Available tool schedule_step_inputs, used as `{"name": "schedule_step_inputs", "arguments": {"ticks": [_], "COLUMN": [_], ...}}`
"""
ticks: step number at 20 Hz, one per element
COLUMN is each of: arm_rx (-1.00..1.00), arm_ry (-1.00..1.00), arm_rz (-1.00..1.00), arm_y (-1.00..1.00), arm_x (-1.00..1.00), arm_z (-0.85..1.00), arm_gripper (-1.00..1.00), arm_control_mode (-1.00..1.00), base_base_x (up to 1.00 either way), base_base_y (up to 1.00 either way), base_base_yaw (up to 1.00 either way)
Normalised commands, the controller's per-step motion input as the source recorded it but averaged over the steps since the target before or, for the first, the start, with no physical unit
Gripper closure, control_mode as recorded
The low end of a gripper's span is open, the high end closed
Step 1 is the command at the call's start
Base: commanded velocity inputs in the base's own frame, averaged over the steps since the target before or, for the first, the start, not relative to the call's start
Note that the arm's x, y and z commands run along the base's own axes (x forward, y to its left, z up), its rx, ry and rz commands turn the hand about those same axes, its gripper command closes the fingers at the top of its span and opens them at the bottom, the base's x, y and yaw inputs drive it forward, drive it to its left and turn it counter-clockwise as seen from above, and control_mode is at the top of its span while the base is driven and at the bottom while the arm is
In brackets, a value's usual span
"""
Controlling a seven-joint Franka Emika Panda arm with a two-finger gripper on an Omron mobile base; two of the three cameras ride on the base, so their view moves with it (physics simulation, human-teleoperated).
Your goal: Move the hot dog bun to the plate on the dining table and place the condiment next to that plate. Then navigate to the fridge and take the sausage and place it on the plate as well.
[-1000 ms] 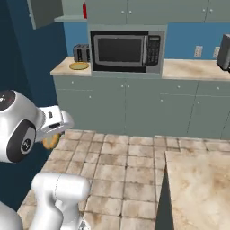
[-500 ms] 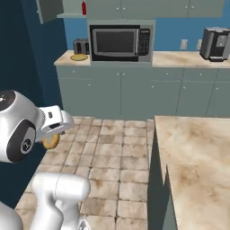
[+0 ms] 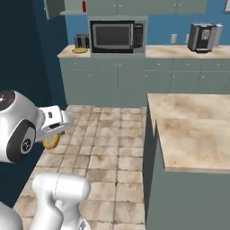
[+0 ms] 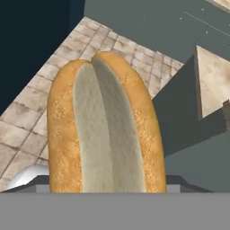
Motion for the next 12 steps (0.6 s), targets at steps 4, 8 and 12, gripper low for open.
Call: {"name": "schedule_step_inputs", "arguments": {"ticks": [4, 8, 12], "arm_rx": [0.0, 0.0, 0.0], "arm_ry": [0.0, 0.0, 0.0], "arm_rz": [0.0, 0.0, 0.0], "arm_y": [0.0, 0.0, 0.0], "arm_x": [0.0, 0.0, 0.0], "arm_z": [0.0, 0.0, 0.0], "arm_gripper": [1.0, 1.0, 1.0], "arm_control_mode": [1.0, 1.0, 1.0], "base_base_x": [-1.0, -0.79, -0.18], "base_base_y": [-0.26, -0.82, -1.0], "base_base_yaw": [-0.07, -0.02, -0.01]}}
